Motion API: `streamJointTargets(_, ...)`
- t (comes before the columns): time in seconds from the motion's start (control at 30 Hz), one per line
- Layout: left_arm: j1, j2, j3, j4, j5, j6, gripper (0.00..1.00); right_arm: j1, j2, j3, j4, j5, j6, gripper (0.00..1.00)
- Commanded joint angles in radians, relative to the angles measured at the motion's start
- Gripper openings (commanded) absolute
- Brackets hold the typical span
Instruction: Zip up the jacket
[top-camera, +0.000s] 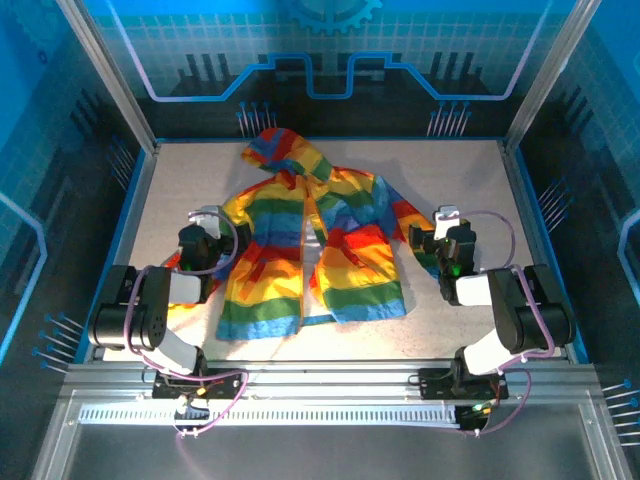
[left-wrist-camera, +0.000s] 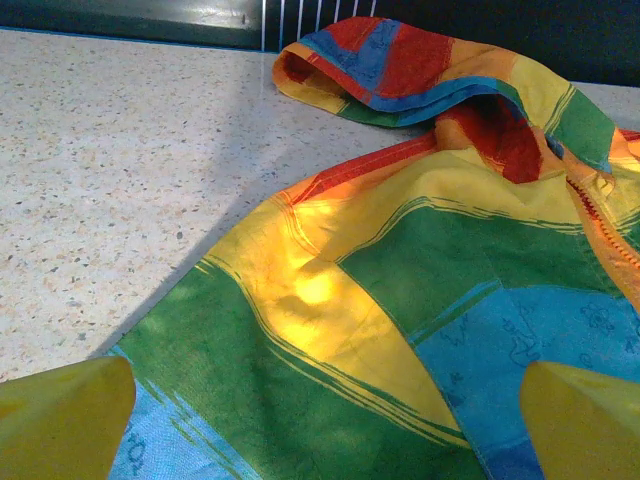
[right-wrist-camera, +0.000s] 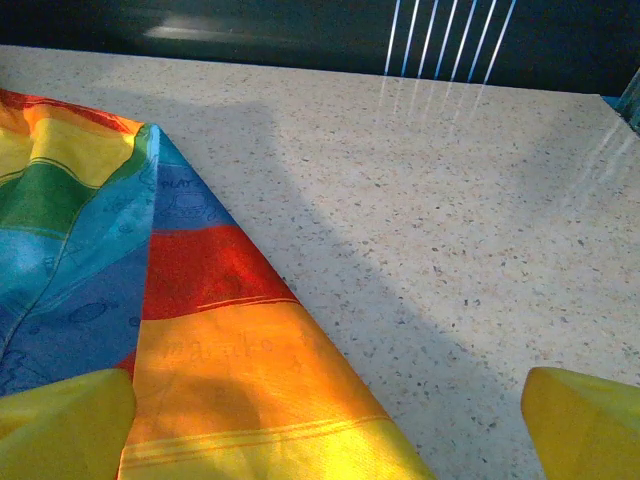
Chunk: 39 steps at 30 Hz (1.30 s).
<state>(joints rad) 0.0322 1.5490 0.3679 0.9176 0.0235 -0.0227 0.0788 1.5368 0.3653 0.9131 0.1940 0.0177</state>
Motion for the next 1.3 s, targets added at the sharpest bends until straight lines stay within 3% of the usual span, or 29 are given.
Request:
streamJointTargets(0.0,-0.006,0.003,0.017,0.001,0.000,0.020,0.99,0.010,0.008,0.017,0.012,0.005,-0.013,1.00)
streamJointTargets(1.27,-0.006,0.002,0.020,-0.002,0.000,0.020,0.99,-0.004,0.006,0.023,0.000,-0.042,-0.009,1.00)
